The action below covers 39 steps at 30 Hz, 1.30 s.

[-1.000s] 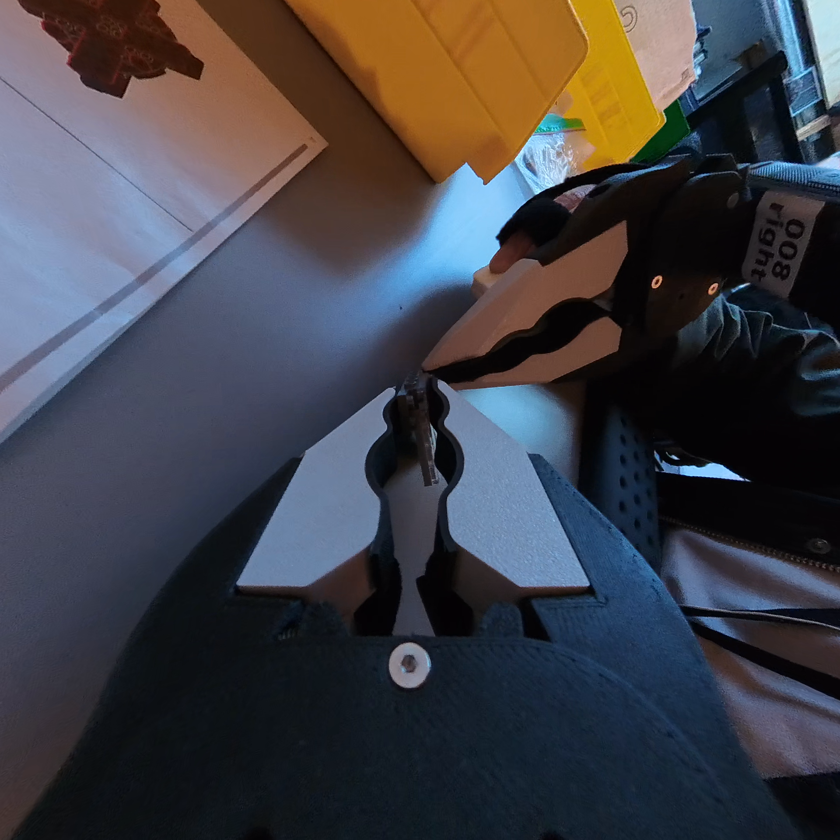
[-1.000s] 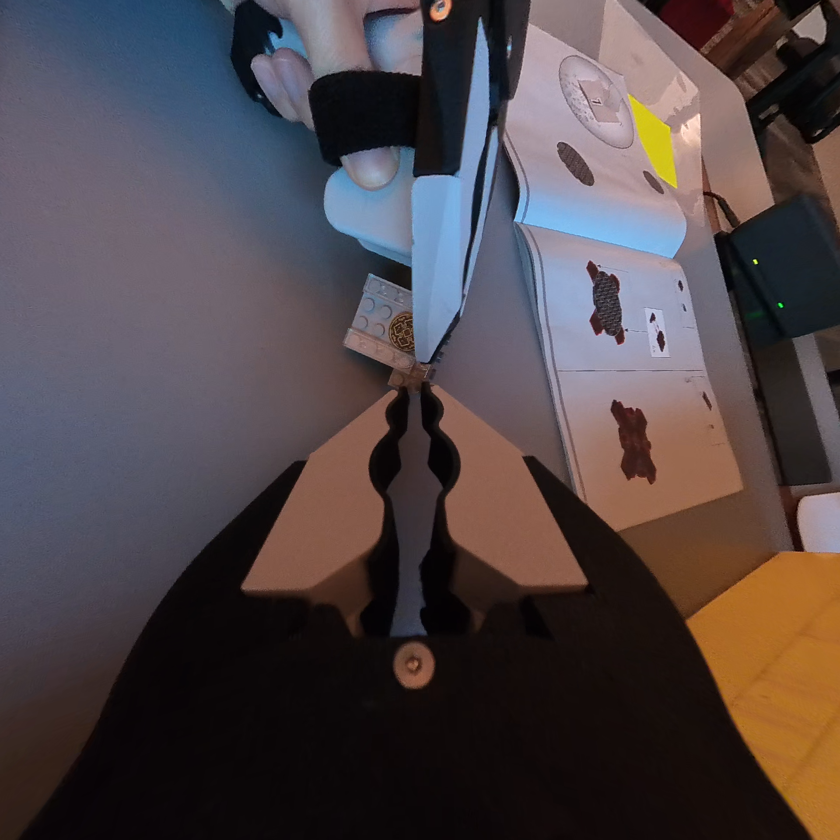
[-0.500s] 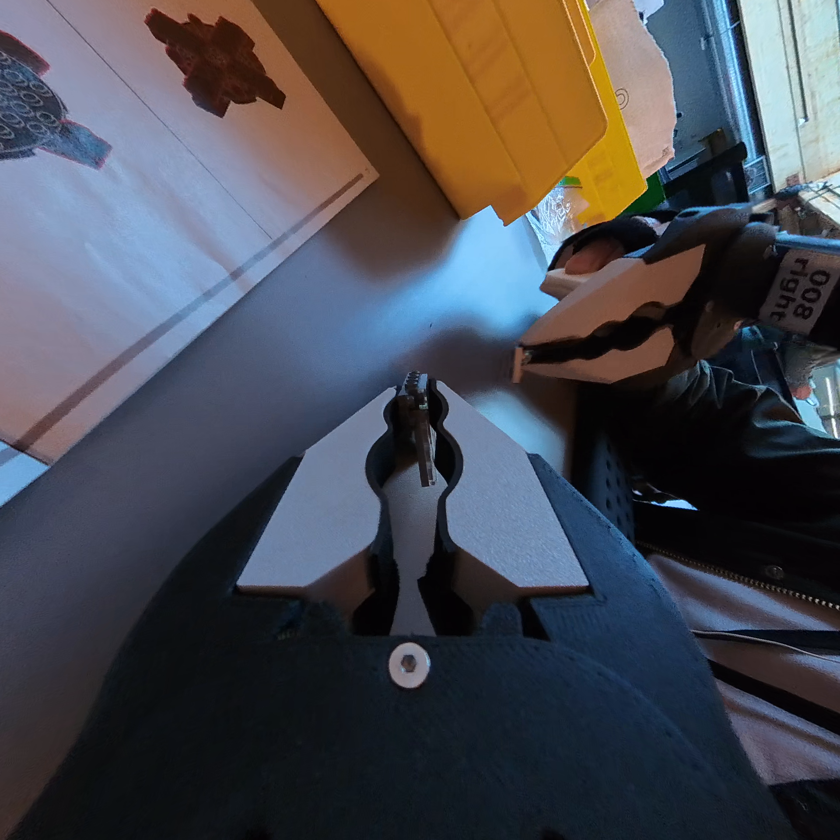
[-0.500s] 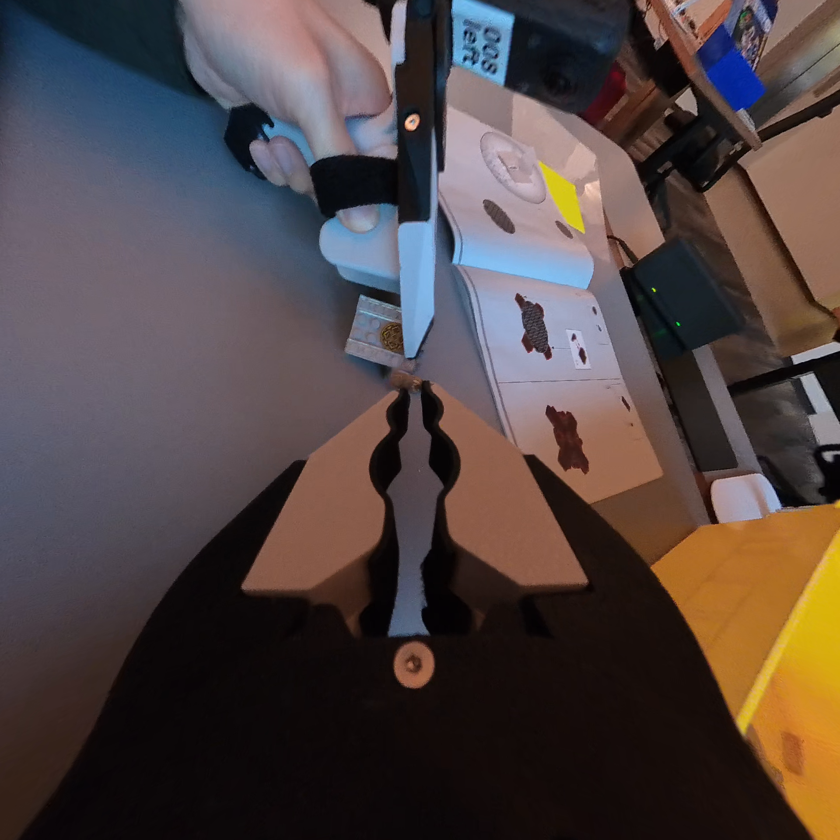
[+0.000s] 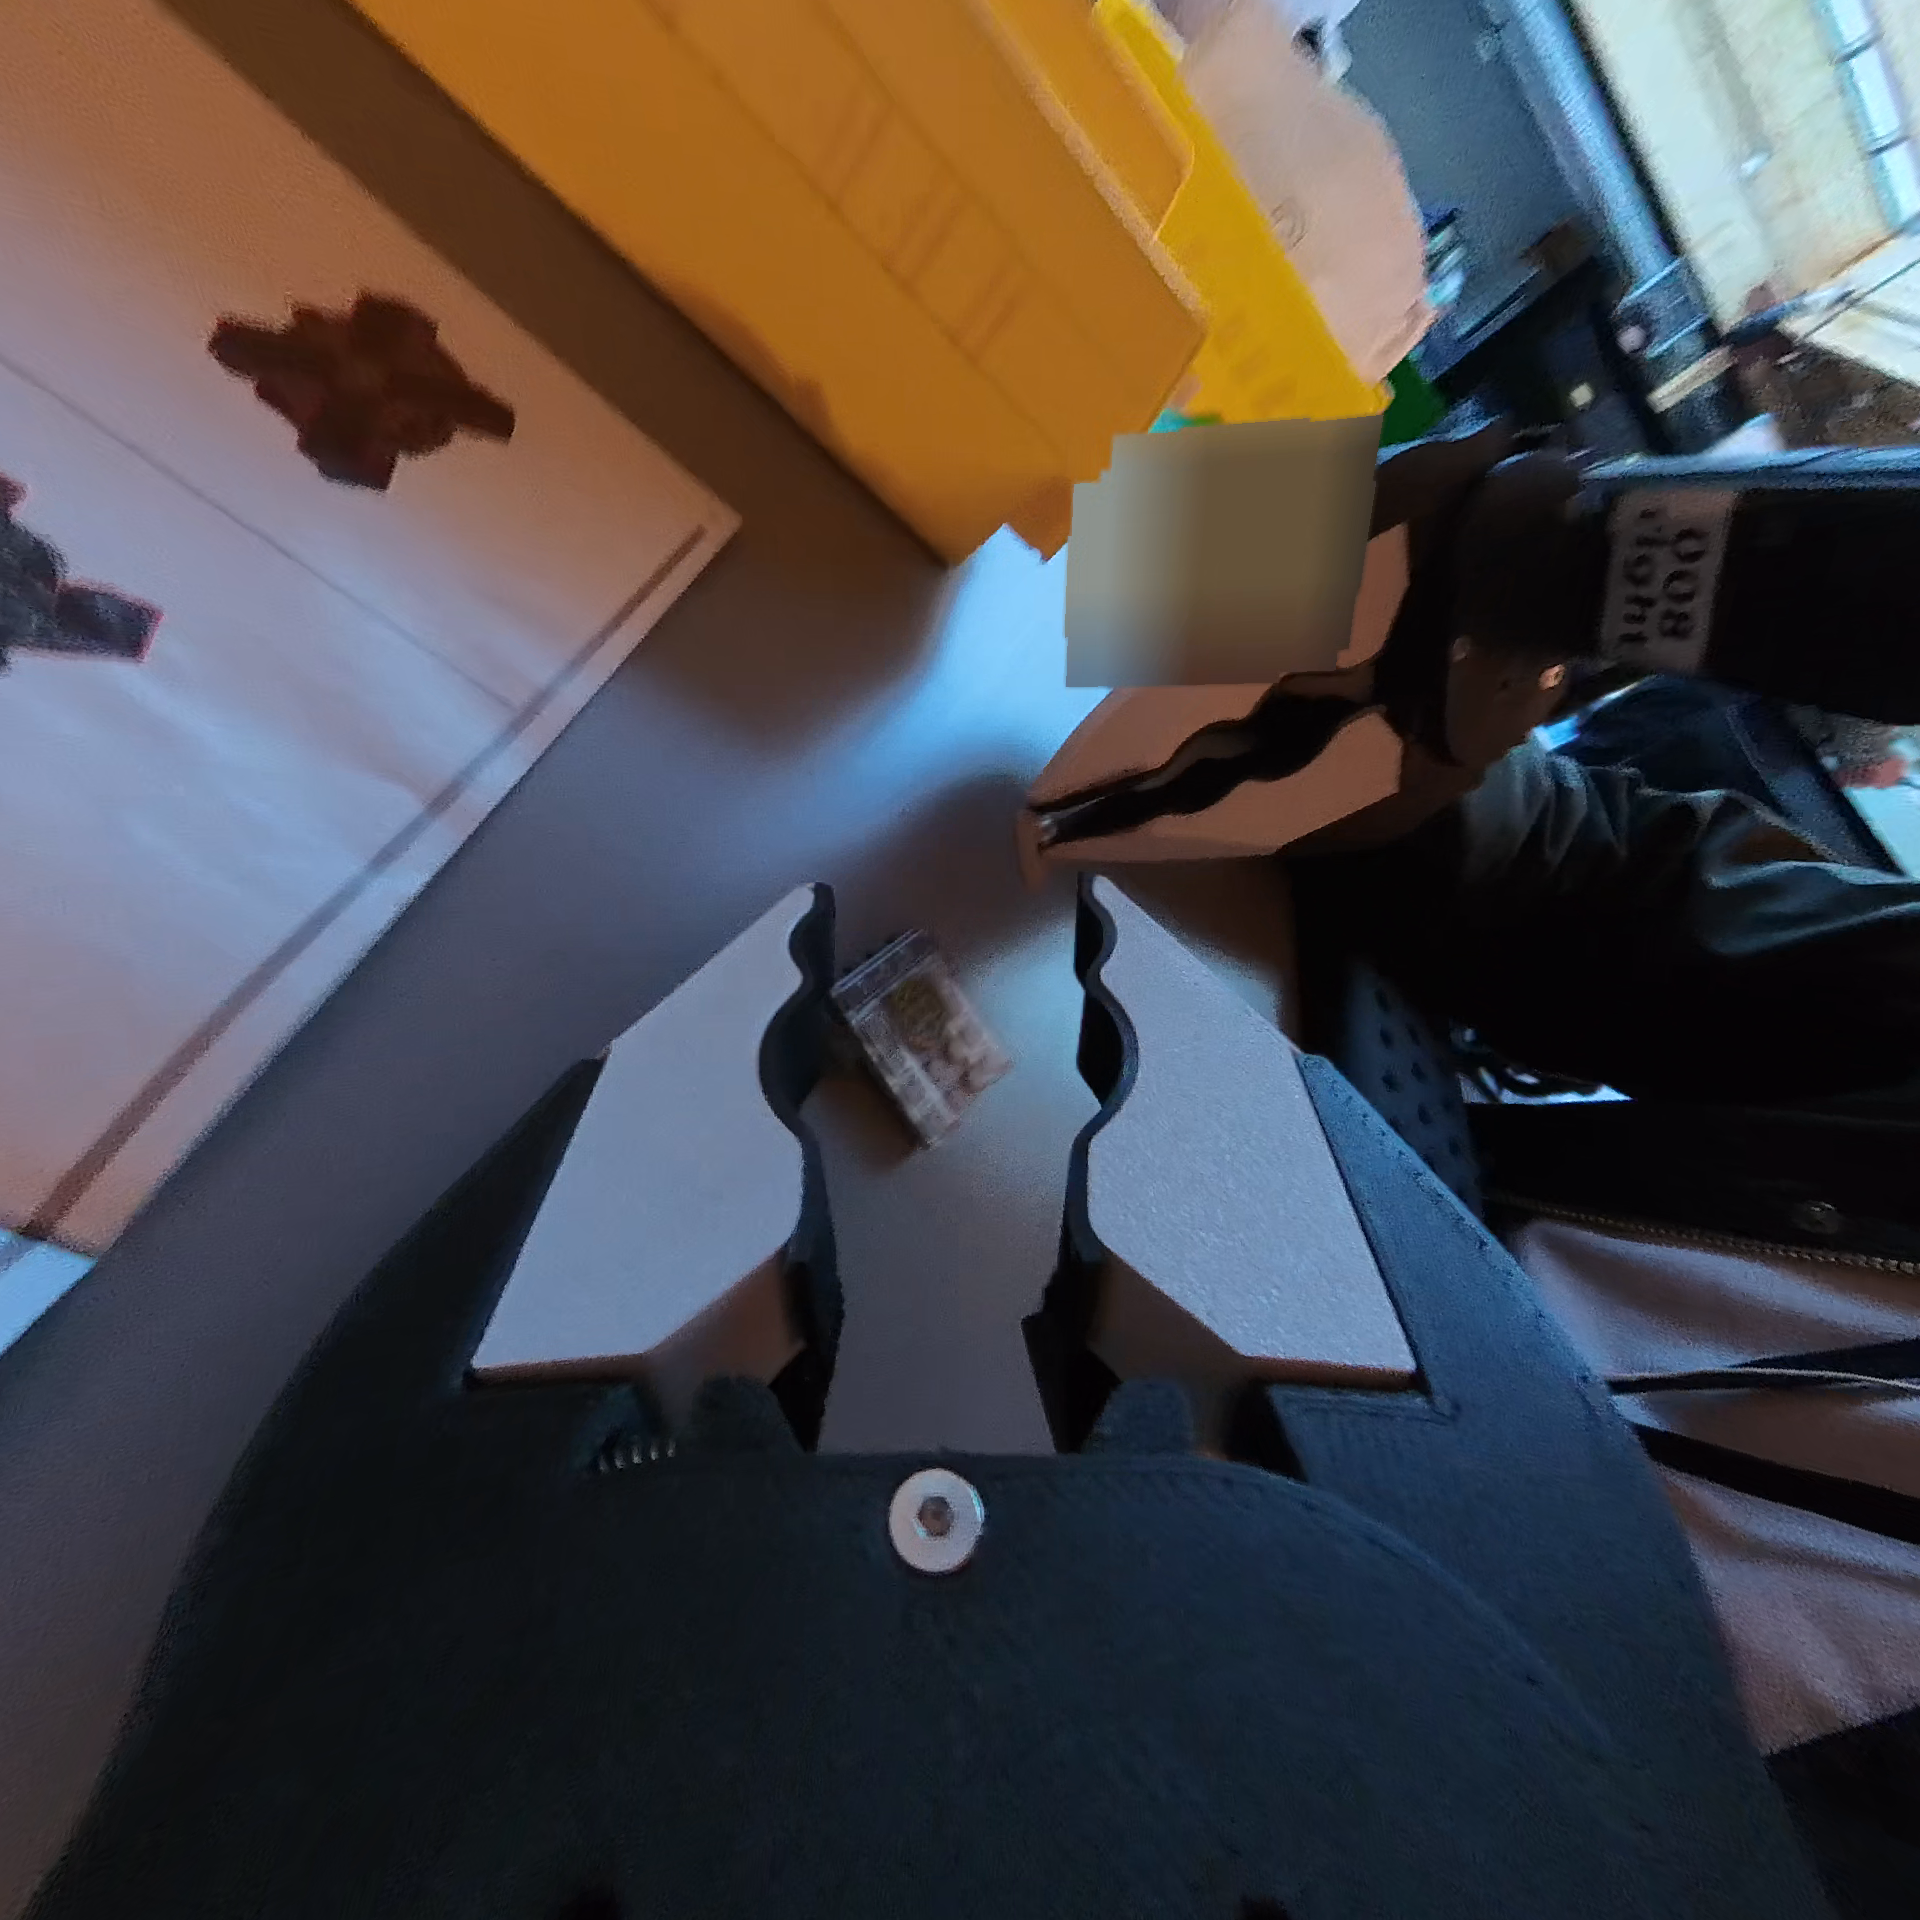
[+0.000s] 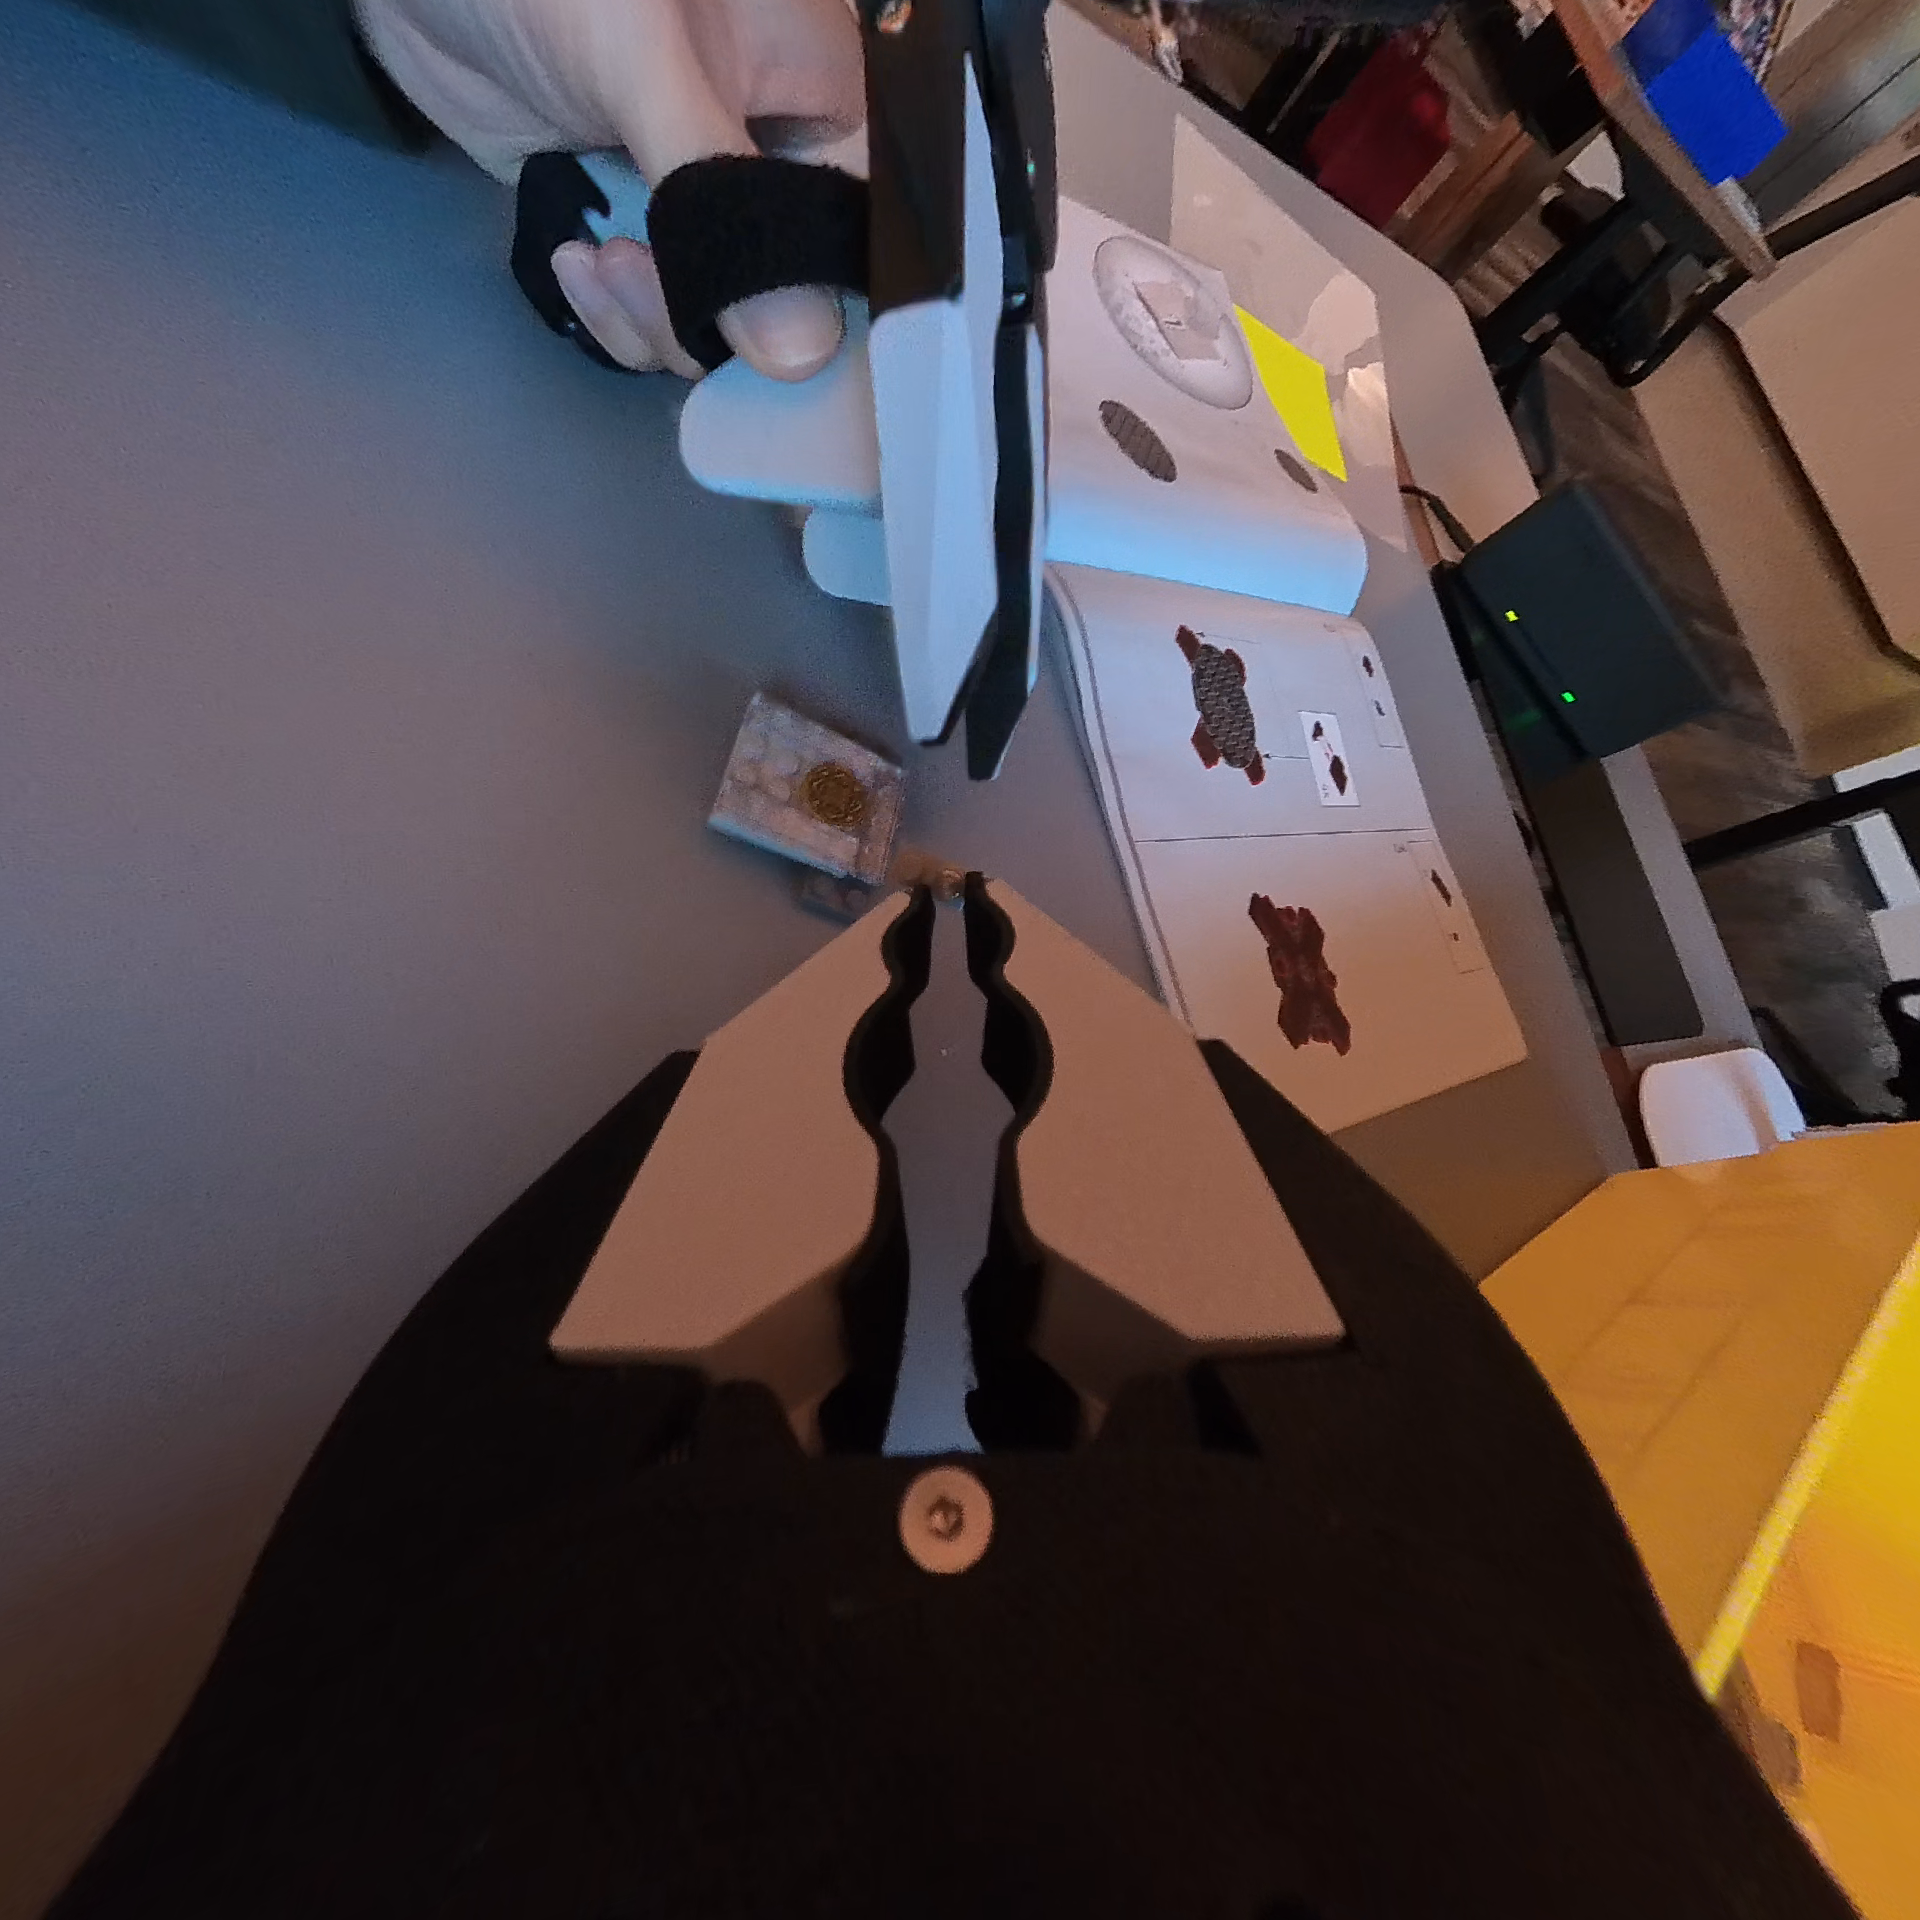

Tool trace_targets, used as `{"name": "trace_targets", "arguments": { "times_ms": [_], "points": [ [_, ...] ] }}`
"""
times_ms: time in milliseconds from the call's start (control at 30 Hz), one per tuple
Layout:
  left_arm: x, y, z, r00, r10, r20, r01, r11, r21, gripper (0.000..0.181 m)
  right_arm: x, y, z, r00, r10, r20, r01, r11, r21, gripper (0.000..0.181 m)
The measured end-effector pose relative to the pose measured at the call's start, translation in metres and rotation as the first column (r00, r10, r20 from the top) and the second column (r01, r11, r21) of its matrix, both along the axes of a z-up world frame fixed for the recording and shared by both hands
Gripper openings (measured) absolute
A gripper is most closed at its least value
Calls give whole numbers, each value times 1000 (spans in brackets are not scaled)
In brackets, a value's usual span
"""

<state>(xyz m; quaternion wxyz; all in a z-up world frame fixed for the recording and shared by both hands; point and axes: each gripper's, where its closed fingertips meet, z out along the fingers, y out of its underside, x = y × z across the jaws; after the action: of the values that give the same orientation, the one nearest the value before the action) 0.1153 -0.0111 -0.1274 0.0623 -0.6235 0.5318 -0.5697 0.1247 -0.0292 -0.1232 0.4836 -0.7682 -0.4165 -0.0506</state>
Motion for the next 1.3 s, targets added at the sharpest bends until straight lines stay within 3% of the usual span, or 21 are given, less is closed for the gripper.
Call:
{"name": "trace_targets", "arguments": {
  "times_ms": [133, 267, 567, 667, 933, 1033, 1067, 1133, 1200, 1300],
  "points": [
    [-2, -17, 23, 990, -77, 118, 89, 991, -101, 23, -3, 1, 10, 1000, 2, -22, -1, 999, 47, 6],
    [-2, -26, 20, 986, -115, 118, 127, 986, -103, 3, -11, 0, 18, 999, 28, -45, -24, 997, 79, 6],
    [-3, -30, 14, 988, -129, 80, 136, 986, -96, 3, -16, -1, 15, 999, 46, -24, -44, 996, 73, 6],
    [-4, -32, 12, 988, -143, 65, 145, 989, -34, 2, -17, -3, 13, 998, 55, -27, -54, 997, 51, 5],
    [-8, -33, 11, 984, -171, 57, 160, 974, 158, 3, -20, -6, 14, 973, 57, -222, -68, 997, -44, 3],
    [-9, -14, -18, 992, -111, -61, 126, 925, 358, 3, -23, -9, 42, 922, 89, -377, -95, 995, 3, 0],
    [-9, -17, -18, 991, -119, -54, 130, 933, 335, 3, -20, -9, 52, 911, 87, -403, -84, 996, 26, 0],
    [-6, -34, 4, 989, -149, 15, 145, 978, 150, 3, -9, -7, 45, 935, 43, -352, -44, 999, 7, 0],
    [-6, -33, 8, 990, -137, 42, 129, 980, 152, 3, -1, -9, 26, 956, 16, -293, -32, 998, -50, 0],
    [-8, -39, 8, 986, -165, 28, 163, 983, 79, 3, -7, -12, 19, 983, 95, -158, -94, 995, 14, 8]
  ]
}}
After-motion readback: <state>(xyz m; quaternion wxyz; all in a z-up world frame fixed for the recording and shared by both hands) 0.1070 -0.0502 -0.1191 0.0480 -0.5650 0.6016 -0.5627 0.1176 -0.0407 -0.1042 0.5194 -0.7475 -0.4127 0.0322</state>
